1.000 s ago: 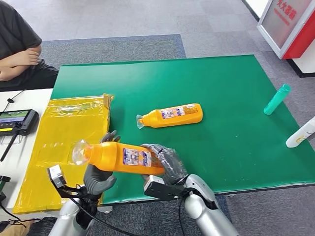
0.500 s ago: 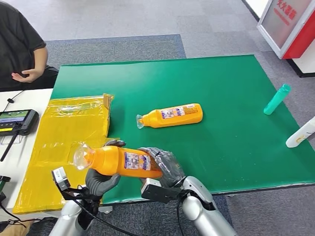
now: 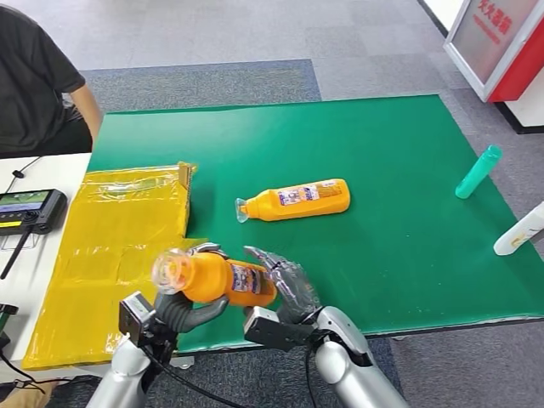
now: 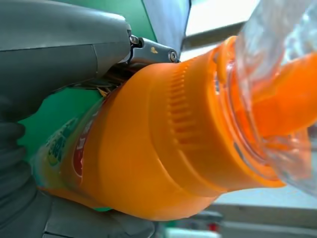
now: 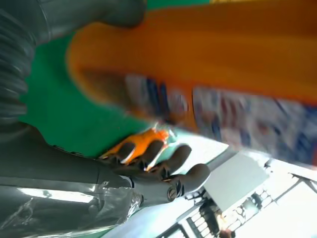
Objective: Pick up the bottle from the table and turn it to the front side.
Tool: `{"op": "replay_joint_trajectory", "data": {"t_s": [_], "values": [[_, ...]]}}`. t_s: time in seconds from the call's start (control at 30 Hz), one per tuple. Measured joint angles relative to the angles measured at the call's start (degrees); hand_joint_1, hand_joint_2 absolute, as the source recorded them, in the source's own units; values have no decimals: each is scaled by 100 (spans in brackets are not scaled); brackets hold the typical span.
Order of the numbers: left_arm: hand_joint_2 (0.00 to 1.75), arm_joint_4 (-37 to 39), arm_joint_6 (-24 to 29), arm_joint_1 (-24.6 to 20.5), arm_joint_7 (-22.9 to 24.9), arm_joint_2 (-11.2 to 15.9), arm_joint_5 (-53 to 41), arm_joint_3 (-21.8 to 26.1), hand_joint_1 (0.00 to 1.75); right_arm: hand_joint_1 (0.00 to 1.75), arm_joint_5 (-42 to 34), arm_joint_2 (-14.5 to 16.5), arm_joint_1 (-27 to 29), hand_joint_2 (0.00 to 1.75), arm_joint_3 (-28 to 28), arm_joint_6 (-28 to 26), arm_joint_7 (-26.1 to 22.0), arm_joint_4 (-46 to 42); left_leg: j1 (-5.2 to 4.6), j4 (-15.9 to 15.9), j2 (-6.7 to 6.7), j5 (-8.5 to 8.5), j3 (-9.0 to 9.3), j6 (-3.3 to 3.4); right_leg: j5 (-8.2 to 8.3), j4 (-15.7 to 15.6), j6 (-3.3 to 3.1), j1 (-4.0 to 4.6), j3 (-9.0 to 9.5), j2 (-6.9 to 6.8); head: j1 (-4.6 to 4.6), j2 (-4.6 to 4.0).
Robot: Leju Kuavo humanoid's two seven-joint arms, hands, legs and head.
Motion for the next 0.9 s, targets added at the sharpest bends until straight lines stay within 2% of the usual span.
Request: {"op": "replay_joint_trajectory", "data": {"t_s": [0.3,0.47,0.67,0.8,0.9], "values": [[175,-886,1646,48,485,141,-1789,-370,175,0,98,-16,164,175,-231,-28,140,-338,0,0,1,0,0,0,0,-1,0,0,-1,0,1,0],[175,-1212,2102,45,964,215,-2478,-574,175,0,166,-16,269,175,-339,-37,194,-454,0,0,1,0,0,0,0,-1,0,0,-1,0,0,0],[175,-1289,2483,-45,2093,301,-3710,-794,175,0,307,-15,401,175,-480,-40,311,-586,0,0,1,0,0,0,0,-2,0,0,-1,0,0,0],[175,-1251,2734,-169,3015,339,-4610,-877,175,0,421,-10,494,175,-588,-12,380,-682,0,0,0,0,0,0,1,-2,0,0,0,0,0,0],[175,-1197,2824,-239,3459,357,-5105,-881,175,0,479,-1,543,175,-641,15,417,-743,0,0,1,0,0,0,0,-2,0,0,-1,0,0,0]]}}
